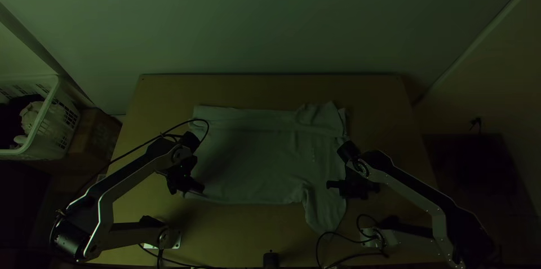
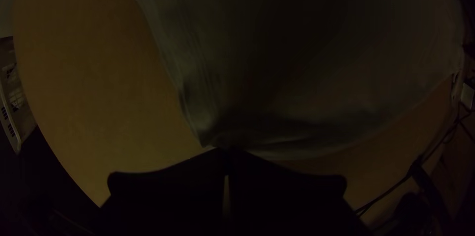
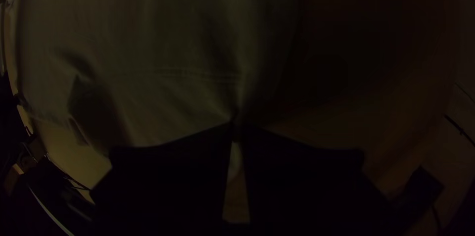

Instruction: Fold the t-shirt

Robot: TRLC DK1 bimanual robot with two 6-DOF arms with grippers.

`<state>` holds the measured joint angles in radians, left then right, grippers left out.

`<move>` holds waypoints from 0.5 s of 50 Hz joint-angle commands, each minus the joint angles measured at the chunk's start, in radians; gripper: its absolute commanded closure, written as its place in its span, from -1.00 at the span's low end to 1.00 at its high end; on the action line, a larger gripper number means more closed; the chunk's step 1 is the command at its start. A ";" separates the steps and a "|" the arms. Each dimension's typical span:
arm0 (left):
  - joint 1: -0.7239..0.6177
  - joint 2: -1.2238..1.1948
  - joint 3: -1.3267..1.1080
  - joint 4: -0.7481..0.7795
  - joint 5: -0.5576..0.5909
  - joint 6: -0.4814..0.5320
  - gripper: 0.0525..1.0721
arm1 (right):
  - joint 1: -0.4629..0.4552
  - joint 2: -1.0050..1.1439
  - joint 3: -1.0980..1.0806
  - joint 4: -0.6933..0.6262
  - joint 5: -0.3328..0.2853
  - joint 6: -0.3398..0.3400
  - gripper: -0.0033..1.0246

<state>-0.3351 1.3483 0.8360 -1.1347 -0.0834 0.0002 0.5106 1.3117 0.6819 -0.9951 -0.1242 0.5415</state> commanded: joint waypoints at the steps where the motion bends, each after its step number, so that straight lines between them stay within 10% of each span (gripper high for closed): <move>1: 0.036 -0.005 0.045 -0.010 -0.001 -0.003 0.95 | -0.001 -0.035 0.015 0.016 0.032 -0.008 0.94; 25: 0.131 0.011 0.227 -0.008 0.030 0.003 0.95 | -0.119 -0.074 0.237 -0.083 0.126 -0.094 0.94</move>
<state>-0.2367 1.3476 1.0088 -1.1339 -0.0601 0.0002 0.4271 1.2488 0.8738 -1.0603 -0.0154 0.4847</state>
